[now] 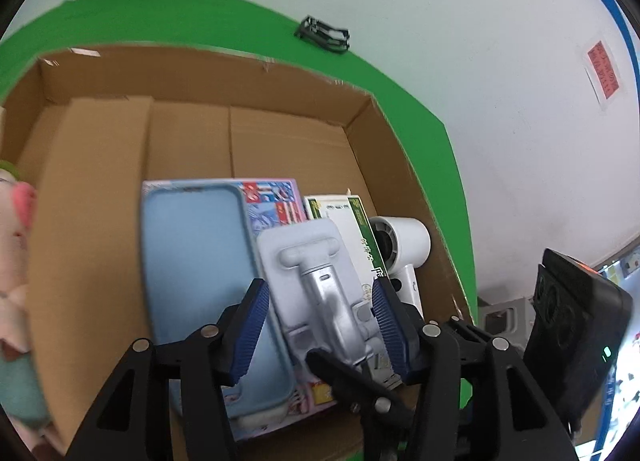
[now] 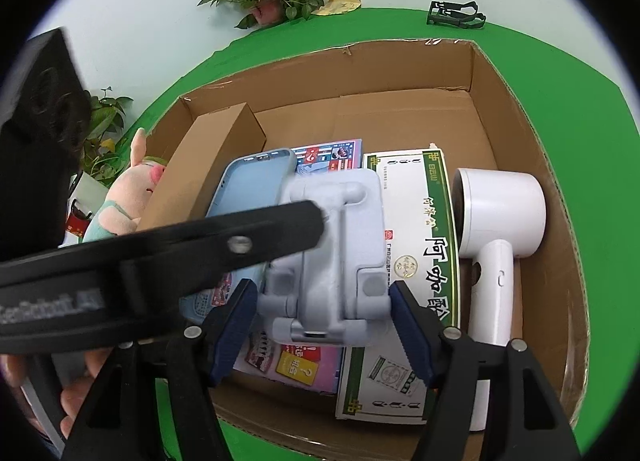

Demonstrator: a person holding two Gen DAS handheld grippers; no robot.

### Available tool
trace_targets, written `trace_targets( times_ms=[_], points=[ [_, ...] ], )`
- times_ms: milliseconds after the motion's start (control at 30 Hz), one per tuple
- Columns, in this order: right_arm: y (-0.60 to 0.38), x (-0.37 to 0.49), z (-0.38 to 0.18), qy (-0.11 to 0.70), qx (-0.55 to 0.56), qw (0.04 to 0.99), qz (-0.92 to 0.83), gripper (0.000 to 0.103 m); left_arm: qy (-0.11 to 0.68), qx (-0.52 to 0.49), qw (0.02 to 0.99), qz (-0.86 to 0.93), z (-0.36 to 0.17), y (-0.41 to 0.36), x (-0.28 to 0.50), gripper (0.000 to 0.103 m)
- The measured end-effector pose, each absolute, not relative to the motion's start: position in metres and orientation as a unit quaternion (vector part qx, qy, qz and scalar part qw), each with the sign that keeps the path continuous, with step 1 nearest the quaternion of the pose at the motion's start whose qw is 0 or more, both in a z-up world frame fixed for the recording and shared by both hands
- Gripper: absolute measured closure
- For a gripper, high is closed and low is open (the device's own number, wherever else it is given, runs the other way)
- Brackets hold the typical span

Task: Organize objects
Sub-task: 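Lower the phone stand beside the phone case and open the right gripper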

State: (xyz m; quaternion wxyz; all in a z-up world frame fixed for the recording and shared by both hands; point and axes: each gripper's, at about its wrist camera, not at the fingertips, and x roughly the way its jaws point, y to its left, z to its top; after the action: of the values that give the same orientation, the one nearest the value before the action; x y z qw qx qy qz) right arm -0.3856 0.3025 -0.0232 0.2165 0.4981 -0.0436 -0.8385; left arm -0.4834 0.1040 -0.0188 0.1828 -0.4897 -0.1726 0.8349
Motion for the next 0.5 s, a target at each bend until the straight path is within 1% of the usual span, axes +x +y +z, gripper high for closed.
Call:
trace_targets(
  times_ms=[33,100,133,167,200,233,267,300,333,367,433,500],
  points=[
    [0.304,-0.383,-0.021,-0.05,0.496,0.217,-0.839,0.035,-0.167,-0.48,0.182,0.842,-0.012,0.101,-0.476,0.05],
    [0.306,-0.375,-0.016,-0.061,0.484,0.23,-0.842,0.027,-0.151,-0.451,0.169,0.863,0.003,0.092,-0.459,0.044],
    [0.306,-0.368,-0.012,-0.059,0.474,0.233,-0.847,0.02,-0.138,-0.432,0.158,0.877,0.011,0.088,-0.447,0.038],
    [0.307,-0.359,-0.008,-0.051,0.458,0.233,-0.856,0.019,-0.122,-0.411,0.144,0.892,0.017,0.086,-0.435,0.032],
    [0.307,-0.351,-0.005,-0.043,0.444,0.231,-0.865,0.017,-0.108,-0.392,0.132,0.904,0.021,0.084,-0.425,0.029],
    [0.306,-0.34,-0.004,-0.027,0.424,0.221,-0.878,0.011,-0.09,-0.369,0.119,0.917,0.024,0.082,-0.411,0.025],
    [0.305,-0.332,-0.003,-0.011,0.407,0.207,-0.89,0.001,-0.077,-0.354,0.104,0.926,0.027,0.082,-0.405,0.021],
    [0.304,-0.324,-0.004,0.004,0.39,0.192,-0.901,0.0,-0.055,-0.333,0.082,0.938,0.027,0.081,-0.394,0.019],
    [0.304,-0.317,-0.005,0.015,0.379,0.182,-0.907,0.0,-0.034,-0.313,0.062,0.947,0.027,0.08,-0.394,0.014],
    [0.303,-0.31,-0.009,0.024,0.372,0.168,-0.912,0.0,-0.012,-0.289,0.039,0.957,0.025,0.078,-0.384,0.008],
    [0.303,-0.302,-0.015,0.026,0.367,0.143,-0.919,0.001,0.017,-0.256,-0.009,0.967,0.014,0.076,-0.365,0.001],
    [0.303,-0.294,-0.016,0.032,0.342,0.127,-0.93,0.001,0.026,-0.251,-0.034,0.967,0.0,0.072,-0.353,0.001]
  ],
)
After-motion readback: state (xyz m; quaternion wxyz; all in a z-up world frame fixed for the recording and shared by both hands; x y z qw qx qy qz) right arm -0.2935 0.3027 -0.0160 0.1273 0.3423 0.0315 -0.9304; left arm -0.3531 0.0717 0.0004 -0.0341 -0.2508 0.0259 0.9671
